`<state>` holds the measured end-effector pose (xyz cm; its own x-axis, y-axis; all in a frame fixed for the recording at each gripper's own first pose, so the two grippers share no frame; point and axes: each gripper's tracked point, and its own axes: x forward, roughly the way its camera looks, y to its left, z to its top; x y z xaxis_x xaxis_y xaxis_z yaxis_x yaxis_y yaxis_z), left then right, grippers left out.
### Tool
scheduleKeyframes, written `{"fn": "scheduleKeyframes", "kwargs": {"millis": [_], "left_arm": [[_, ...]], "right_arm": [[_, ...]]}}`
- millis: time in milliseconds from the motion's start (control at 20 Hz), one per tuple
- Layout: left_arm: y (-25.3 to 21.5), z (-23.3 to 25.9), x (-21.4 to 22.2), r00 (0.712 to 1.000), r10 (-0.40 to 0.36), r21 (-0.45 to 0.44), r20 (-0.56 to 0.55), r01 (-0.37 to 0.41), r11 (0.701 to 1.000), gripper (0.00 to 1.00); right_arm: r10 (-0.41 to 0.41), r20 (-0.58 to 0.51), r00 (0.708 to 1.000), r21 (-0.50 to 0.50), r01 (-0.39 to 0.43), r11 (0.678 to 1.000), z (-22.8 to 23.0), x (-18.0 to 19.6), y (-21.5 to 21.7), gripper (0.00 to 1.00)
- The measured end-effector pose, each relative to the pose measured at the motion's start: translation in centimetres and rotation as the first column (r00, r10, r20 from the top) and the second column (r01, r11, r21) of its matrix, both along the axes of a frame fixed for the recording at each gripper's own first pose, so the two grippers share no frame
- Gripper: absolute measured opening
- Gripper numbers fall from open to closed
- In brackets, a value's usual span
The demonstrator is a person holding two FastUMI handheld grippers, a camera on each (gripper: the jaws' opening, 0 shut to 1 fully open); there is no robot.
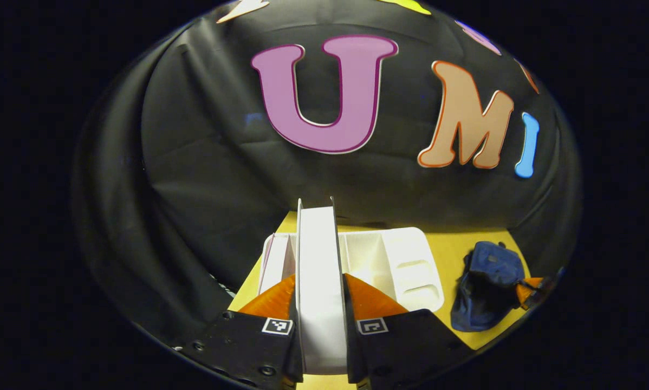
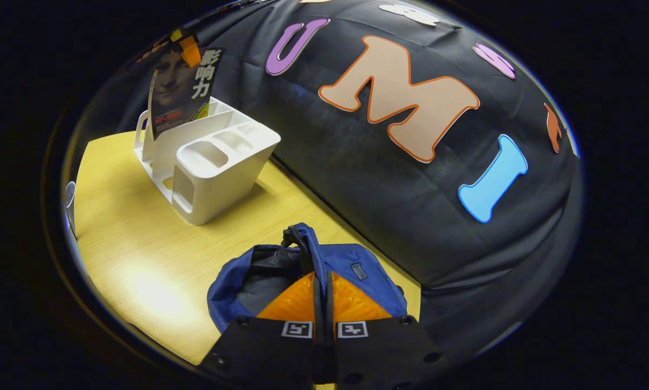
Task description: Open the schoolbag, grab two books from the bookshelf and put them into the schoolbag.
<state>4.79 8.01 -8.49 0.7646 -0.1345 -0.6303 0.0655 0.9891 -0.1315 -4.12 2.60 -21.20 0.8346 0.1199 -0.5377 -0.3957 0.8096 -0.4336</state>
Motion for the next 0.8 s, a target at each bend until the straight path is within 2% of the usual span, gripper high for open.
{"fn": "scheduleKeyframes", "kwargs": {"millis": [200, 350, 450, 600, 800], "left_arm": [[1.2, 2.5, -1.9, 0.999, 0.019, -0.027, 0.045, -0.018, 0.999, 0.28], [-0.5, 3.1, -4.2, 0.999, 0.012, -0.111, 0.033, -0.008, 0.994, 0.28], [-2.8, 3.2, -5.8, 1.000, -0.006, -0.221, 0.016, 0.010, 0.975, 0.28], [-6.1, 3.1, -8.0, 1.000, -0.023, -0.363, -0.004, 0.020, 0.931, 0.29], [-9.6, 2.0, -9.8, 0.998, -0.066, -0.441, -0.024, 0.049, 0.896, 0.29]], "right_arm": [[0.011, -0.002, 1.000, -0.004, -0.011, 1.000, -0.1, 0.0, 0.0, 0.03], [0.016, -0.003, 1.000, -0.002, -0.016, 1.000, -0.1, 0.0, 0.1, 0.03], [0.019, -0.005, 1.000, 0.001, -0.019, 1.000, -0.2, 0.0, 0.2, 0.03], [0.021, -0.005, 1.000, 0.003, -0.021, 1.000, 0.0, 0.0, 0.3, 0.03], [0.019, -0.002, 1.000, 0.016, -0.019, 1.000, 0.2, 0.1, 0.2, 0.03]]}}
